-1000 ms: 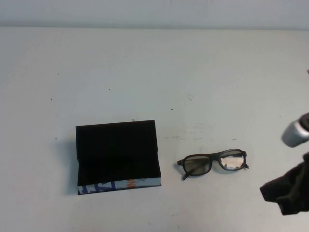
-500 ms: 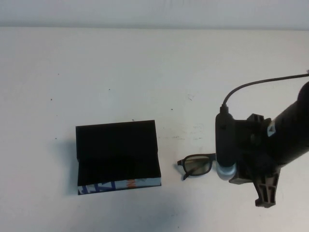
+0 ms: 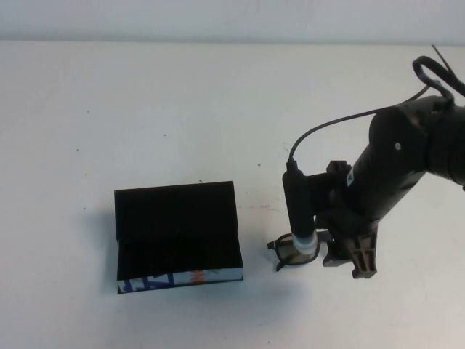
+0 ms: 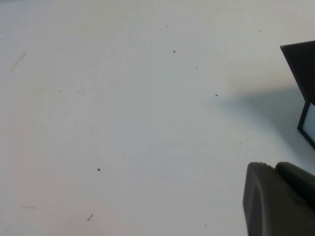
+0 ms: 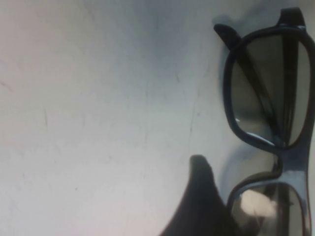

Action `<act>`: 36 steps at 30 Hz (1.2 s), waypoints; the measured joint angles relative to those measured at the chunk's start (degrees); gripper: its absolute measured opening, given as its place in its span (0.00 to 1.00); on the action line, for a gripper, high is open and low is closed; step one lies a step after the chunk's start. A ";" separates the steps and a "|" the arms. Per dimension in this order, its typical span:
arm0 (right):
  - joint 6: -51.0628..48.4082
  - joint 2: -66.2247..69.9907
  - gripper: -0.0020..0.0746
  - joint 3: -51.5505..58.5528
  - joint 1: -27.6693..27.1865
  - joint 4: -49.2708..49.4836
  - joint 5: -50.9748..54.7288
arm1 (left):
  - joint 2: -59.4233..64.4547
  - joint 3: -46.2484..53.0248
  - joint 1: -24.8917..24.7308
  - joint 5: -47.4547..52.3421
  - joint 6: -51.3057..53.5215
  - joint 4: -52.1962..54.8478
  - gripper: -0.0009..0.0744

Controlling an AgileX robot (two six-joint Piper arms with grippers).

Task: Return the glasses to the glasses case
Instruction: Pick up the glasses from the table

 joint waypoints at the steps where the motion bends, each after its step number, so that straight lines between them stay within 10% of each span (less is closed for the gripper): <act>1: -0.04 0.61 0.58 -0.42 0.00 -0.10 0.00 | 0.00 0.00 0.00 0.00 0.00 0.00 0.01; 36: -0.46 8.13 0.52 -4.77 -0.32 -2.96 1.58 | 0.00 0.00 0.00 0.00 0.00 0.00 0.01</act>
